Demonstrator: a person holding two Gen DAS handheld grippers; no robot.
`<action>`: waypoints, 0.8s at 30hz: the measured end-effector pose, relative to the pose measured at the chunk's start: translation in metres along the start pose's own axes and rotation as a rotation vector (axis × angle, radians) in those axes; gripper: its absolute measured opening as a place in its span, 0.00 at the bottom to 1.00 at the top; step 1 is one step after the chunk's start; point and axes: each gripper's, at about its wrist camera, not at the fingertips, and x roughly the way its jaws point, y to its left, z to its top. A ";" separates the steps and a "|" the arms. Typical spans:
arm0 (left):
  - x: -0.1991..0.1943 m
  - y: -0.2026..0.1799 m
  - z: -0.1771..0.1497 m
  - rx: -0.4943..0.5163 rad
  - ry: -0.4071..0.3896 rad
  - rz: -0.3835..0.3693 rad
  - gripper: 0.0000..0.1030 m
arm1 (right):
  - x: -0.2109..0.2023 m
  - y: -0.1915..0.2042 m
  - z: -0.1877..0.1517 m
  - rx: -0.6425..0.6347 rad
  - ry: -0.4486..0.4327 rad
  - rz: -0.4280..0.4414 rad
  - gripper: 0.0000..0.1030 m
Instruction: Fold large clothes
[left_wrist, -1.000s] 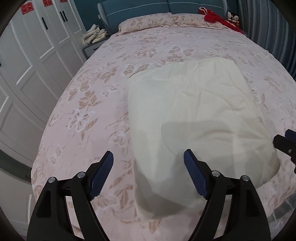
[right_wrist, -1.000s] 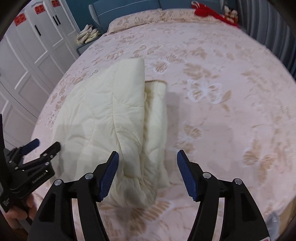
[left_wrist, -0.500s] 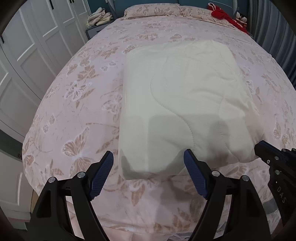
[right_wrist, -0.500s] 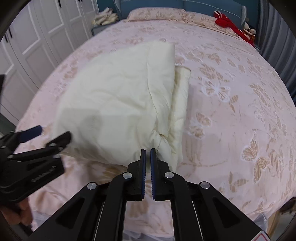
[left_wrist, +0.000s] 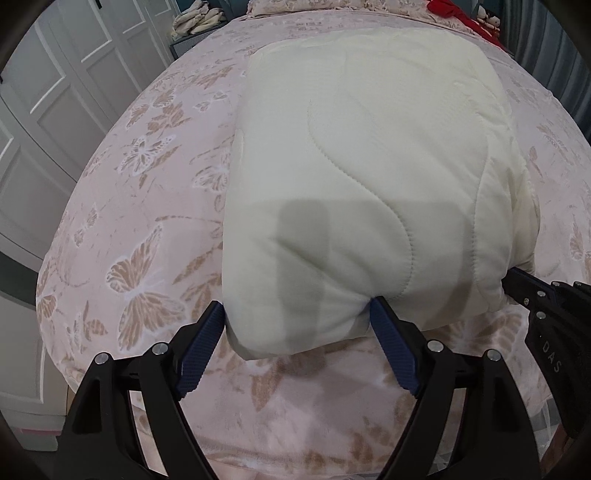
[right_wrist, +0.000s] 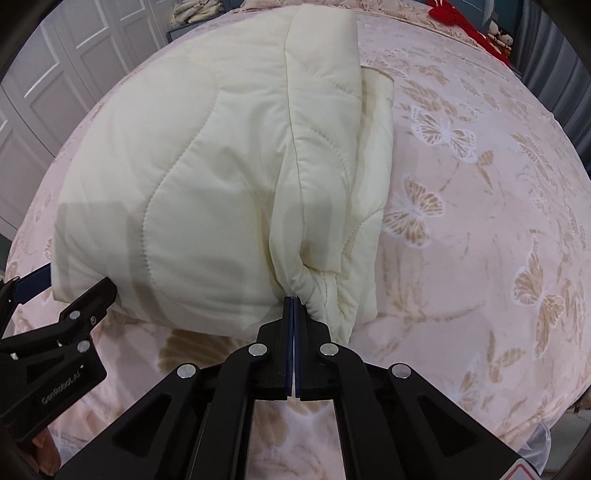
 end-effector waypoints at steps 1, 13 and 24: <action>0.002 0.000 0.000 0.000 0.002 -0.002 0.78 | 0.002 -0.001 0.001 0.003 0.003 0.002 0.00; 0.023 -0.001 0.008 -0.009 0.021 -0.003 0.83 | 0.028 -0.004 0.013 0.028 0.030 0.019 0.00; -0.003 0.000 0.000 -0.022 0.001 0.009 0.79 | -0.020 -0.001 -0.006 0.034 -0.020 0.017 0.01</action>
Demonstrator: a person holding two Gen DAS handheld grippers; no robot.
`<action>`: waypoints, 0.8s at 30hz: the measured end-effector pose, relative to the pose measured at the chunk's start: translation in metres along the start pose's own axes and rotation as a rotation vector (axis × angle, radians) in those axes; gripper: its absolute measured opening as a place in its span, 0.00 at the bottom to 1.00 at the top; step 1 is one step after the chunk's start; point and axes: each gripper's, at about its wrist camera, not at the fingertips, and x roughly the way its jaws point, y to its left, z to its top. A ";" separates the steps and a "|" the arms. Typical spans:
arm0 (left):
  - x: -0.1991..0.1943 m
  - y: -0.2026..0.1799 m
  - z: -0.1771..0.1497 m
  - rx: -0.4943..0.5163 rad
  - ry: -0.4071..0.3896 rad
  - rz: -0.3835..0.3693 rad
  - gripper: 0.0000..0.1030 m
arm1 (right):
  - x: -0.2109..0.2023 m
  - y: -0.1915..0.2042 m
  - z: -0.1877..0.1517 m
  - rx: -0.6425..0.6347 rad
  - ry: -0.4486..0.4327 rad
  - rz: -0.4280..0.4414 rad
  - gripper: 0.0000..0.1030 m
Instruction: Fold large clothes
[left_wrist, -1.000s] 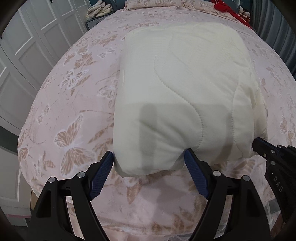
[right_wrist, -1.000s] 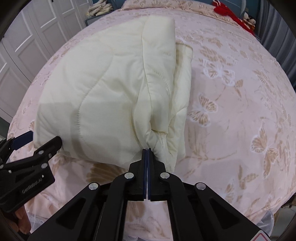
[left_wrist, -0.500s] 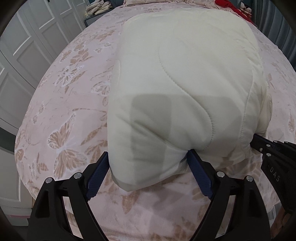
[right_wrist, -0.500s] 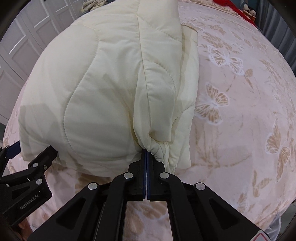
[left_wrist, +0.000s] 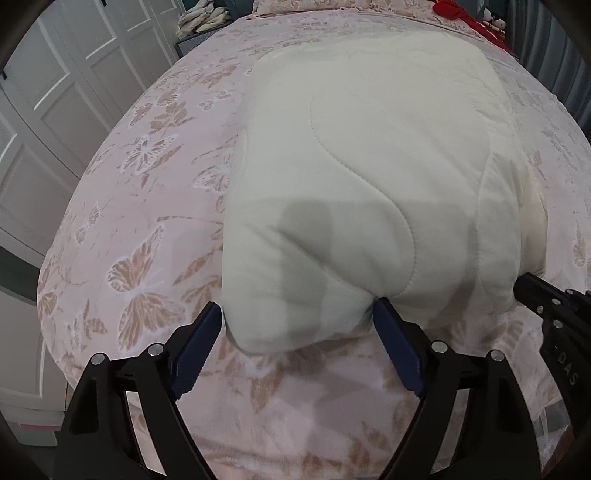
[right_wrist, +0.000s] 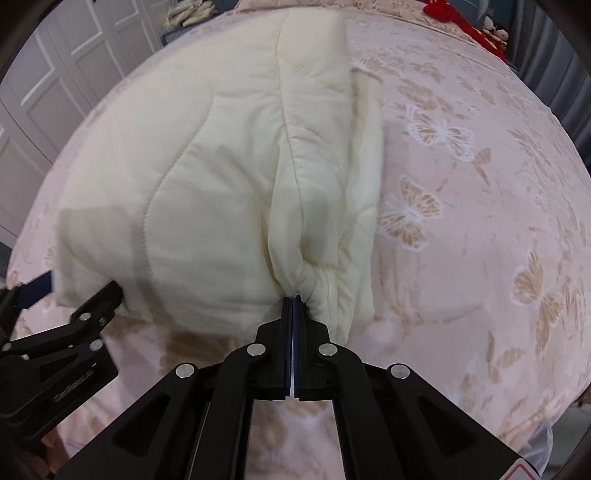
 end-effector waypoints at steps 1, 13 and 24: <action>-0.005 0.000 -0.002 -0.004 -0.006 -0.003 0.77 | -0.006 -0.001 -0.004 0.003 -0.006 -0.002 0.02; -0.053 -0.010 -0.030 -0.019 -0.099 0.037 0.78 | -0.068 -0.008 -0.048 0.018 -0.132 -0.019 0.20; -0.069 -0.020 -0.055 -0.016 -0.133 0.045 0.78 | -0.085 -0.002 -0.079 0.012 -0.187 -0.017 0.29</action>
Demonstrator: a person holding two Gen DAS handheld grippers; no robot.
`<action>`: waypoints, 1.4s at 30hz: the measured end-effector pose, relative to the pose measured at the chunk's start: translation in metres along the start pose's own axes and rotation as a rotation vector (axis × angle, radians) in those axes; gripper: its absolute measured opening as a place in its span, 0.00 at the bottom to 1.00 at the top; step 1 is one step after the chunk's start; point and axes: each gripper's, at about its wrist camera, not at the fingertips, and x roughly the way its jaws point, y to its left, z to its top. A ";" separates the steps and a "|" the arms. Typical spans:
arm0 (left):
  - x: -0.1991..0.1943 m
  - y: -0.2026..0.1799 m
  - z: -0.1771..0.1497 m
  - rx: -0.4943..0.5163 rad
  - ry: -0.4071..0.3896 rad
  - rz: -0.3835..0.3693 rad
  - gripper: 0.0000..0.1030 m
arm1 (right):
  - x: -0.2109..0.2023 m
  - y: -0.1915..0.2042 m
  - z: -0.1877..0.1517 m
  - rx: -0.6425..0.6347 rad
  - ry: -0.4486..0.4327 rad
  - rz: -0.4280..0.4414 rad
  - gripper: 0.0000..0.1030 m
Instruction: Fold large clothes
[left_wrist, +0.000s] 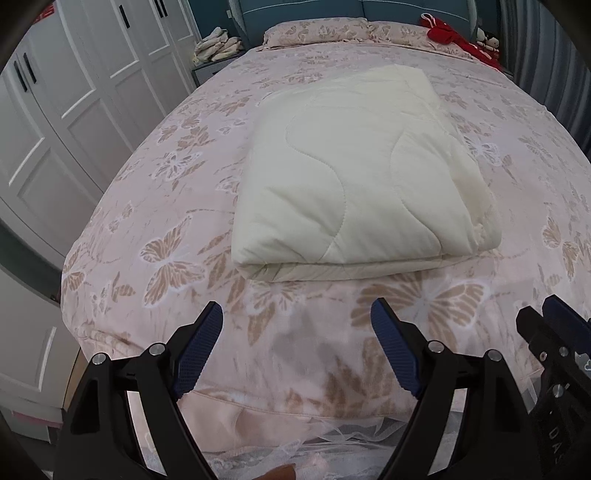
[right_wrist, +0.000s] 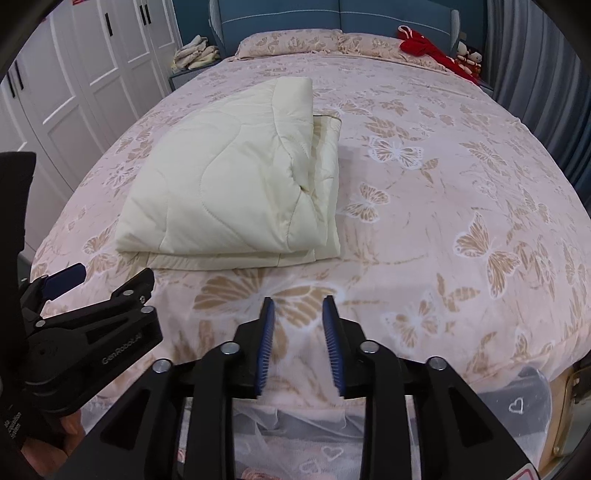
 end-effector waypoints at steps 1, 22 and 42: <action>0.000 0.001 -0.002 -0.004 -0.003 0.002 0.78 | -0.001 0.001 -0.002 0.001 -0.002 0.002 0.30; -0.021 -0.003 -0.037 -0.020 -0.061 0.016 0.79 | -0.019 0.014 -0.035 -0.019 -0.049 -0.019 0.34; -0.027 0.005 -0.043 -0.045 -0.079 0.012 0.79 | -0.025 0.014 -0.040 -0.014 -0.070 -0.021 0.37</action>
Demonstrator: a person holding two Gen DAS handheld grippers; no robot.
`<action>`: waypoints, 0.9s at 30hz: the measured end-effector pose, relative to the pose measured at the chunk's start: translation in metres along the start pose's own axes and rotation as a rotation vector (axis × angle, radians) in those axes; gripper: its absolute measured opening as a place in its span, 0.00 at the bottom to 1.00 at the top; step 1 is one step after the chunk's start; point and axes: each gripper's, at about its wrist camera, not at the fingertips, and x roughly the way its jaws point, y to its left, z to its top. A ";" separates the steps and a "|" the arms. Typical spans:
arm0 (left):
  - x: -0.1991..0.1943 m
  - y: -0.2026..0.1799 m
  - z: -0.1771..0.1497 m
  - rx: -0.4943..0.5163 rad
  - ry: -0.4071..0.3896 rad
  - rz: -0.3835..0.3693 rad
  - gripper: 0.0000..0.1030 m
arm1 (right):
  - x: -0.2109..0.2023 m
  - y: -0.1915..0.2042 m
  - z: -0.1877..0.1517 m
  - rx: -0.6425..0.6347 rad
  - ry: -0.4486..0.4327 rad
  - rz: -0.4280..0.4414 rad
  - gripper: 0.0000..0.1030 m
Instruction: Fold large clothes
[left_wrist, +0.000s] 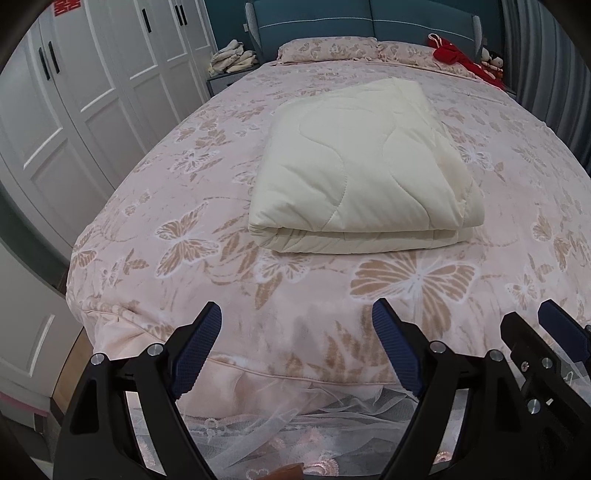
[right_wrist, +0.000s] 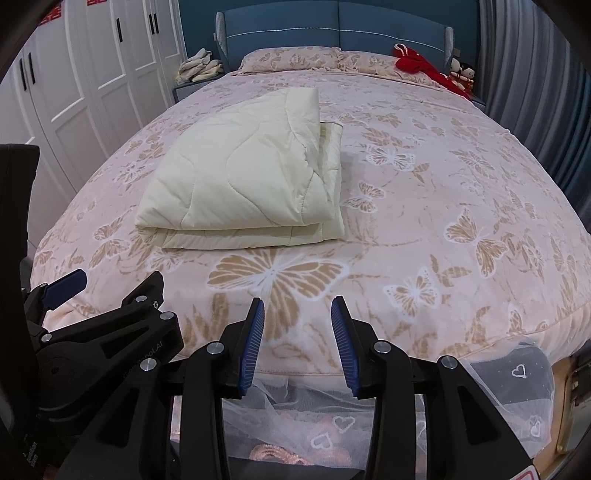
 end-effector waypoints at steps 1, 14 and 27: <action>0.000 -0.001 0.000 0.004 -0.002 0.002 0.79 | 0.000 0.000 0.000 -0.001 -0.001 -0.001 0.37; -0.003 0.001 -0.003 0.009 -0.011 0.003 0.79 | -0.004 0.001 0.000 -0.012 -0.009 -0.012 0.38; -0.008 0.003 -0.005 0.005 -0.020 0.009 0.79 | -0.007 0.003 -0.001 -0.016 -0.013 -0.016 0.37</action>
